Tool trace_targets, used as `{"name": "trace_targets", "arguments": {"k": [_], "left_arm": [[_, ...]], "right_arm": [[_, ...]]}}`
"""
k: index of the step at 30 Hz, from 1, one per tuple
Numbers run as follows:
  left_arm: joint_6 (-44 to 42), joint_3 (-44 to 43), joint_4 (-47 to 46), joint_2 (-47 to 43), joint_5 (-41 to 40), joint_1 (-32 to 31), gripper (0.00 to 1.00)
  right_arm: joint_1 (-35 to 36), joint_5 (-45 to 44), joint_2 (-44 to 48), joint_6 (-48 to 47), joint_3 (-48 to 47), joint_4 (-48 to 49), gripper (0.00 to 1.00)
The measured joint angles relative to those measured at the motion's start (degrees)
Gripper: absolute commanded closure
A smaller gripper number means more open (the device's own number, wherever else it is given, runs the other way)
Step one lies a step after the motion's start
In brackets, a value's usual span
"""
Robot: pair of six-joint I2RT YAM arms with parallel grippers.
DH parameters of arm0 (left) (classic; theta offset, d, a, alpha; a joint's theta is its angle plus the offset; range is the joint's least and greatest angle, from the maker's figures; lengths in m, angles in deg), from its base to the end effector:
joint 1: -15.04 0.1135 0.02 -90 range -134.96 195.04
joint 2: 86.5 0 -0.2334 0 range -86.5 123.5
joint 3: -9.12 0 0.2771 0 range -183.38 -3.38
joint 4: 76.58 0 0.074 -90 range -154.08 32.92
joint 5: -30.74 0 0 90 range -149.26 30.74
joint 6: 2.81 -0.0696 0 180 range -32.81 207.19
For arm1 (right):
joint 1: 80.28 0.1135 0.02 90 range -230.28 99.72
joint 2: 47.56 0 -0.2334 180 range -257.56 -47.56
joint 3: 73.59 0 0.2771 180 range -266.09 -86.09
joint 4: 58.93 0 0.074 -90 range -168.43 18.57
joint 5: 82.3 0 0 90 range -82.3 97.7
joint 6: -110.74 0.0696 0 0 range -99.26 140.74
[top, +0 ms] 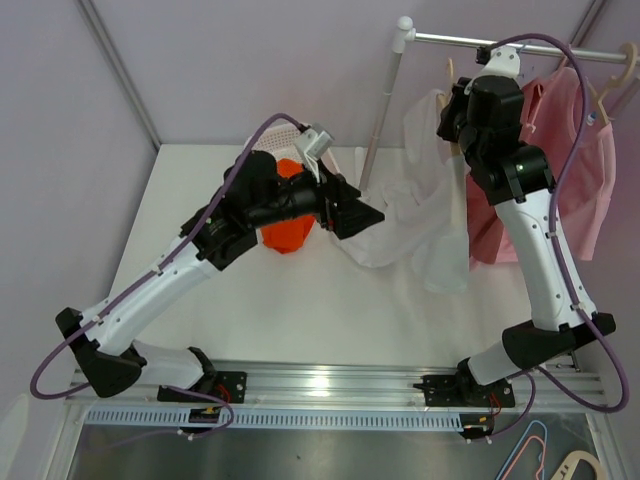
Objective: Remove the t-shirt from the hanger
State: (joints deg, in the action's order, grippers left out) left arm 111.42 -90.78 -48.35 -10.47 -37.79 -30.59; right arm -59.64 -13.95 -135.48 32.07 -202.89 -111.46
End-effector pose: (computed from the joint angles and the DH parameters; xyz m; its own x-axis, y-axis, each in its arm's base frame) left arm 0.2303 -0.2719 0.4416 -0.4262 -0.1105 -0.8978 0.8175 0.3778 -0.4346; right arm 0.3418 0.1013 0.5031 -0.1753 0.1291 -0.9760 0.0464 0.9913 0.1228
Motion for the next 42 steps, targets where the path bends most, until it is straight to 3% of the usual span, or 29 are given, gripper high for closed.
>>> {"name": "trace_targets", "arguments": {"k": [9, 14, 21, 32, 33, 36, 37, 39, 40, 42], "left_arm": [[-8.0, 15.2, -13.1, -6.3, 1.6, -15.5, 0.0], [-14.1, 21.2, -20.5, -3.9, 1.6, -18.5, 0.01], [-19.8, 20.5, -24.3, 5.7, -0.6, -19.6, 0.0], [-21.3, 7.7, -27.5, 17.8, -5.5, -20.7, 0.02], [-21.3, 6.3, -27.5, 18.6, -6.0, -20.7, 0.08], [-21.7, 2.8, -27.5, 20.2, -7.2, -20.9, 0.39], [-21.7, 2.0, -27.3, 20.4, -7.6, -21.0, 0.62], [-22.2, 0.9, -26.9, 20.7, -8.3, -21.2, 0.81], [-22.4, 0.7, -26.9, 20.7, -8.9, -21.4, 0.96], [-22.9, 0.7, -26.8, 20.7, -9.7, -21.8, 0.99]], "right_arm": [[0.2, 5.0, 5.7, 5.5, 7.2, -0.5, 1.0], [1.2, 8.0, 7.0, 7.7, 7.3, -0.9, 1.0], [2.9, 10.8, 7.5, 9.5, 5.8, -3.1, 1.0], [4.1, 13.3, 9.0, 11.4, 5.6, -4.9, 1.0], [4.2, 13.5, 9.1, 11.7, 5.6, -5.1, 1.0], [4.3, 14.1, 9.1, 12.4, 5.6, -5.3, 1.0], [4.3, 14.2, 9.2, 12.5, 5.6, -5.4, 1.0], [4.3, 14.5, 9.2, 12.7, 5.6, -5.4, 1.0], [4.3, 14.6, 9.2, 12.8, 5.6, -5.4, 1.0], [4.3, 14.7, 9.2, 13.1, 5.6, -5.4, 1.0]]}}
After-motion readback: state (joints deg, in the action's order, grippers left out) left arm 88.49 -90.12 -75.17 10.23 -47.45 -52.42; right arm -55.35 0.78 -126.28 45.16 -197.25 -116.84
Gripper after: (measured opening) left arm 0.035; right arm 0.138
